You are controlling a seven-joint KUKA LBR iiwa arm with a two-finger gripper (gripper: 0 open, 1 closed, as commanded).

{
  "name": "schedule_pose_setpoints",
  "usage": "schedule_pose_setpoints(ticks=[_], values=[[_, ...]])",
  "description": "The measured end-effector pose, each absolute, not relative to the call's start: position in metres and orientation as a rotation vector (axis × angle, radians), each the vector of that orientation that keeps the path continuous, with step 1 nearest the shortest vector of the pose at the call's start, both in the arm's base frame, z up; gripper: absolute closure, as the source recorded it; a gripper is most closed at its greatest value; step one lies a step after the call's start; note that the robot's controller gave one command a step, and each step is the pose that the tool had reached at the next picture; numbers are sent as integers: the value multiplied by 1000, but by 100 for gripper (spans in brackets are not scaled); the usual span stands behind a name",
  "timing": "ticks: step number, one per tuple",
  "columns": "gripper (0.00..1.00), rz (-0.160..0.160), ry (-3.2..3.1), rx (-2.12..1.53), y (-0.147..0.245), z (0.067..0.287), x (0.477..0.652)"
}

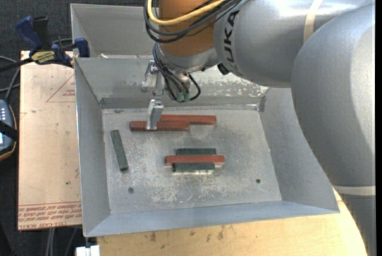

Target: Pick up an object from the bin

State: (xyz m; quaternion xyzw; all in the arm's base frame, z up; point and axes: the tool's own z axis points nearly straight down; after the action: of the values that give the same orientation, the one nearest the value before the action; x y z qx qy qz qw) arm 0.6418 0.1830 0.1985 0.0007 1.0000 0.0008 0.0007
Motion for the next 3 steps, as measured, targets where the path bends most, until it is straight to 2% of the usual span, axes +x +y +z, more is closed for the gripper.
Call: schedule_pose_setpoints(ticks=[1, 2, 3], values=[[0, 3, 3140, 2, 183, 199, 642], [100, 15, 3124, 21, 181, 81, 655], [100, 16, 3125, 22, 181, 81, 655]])
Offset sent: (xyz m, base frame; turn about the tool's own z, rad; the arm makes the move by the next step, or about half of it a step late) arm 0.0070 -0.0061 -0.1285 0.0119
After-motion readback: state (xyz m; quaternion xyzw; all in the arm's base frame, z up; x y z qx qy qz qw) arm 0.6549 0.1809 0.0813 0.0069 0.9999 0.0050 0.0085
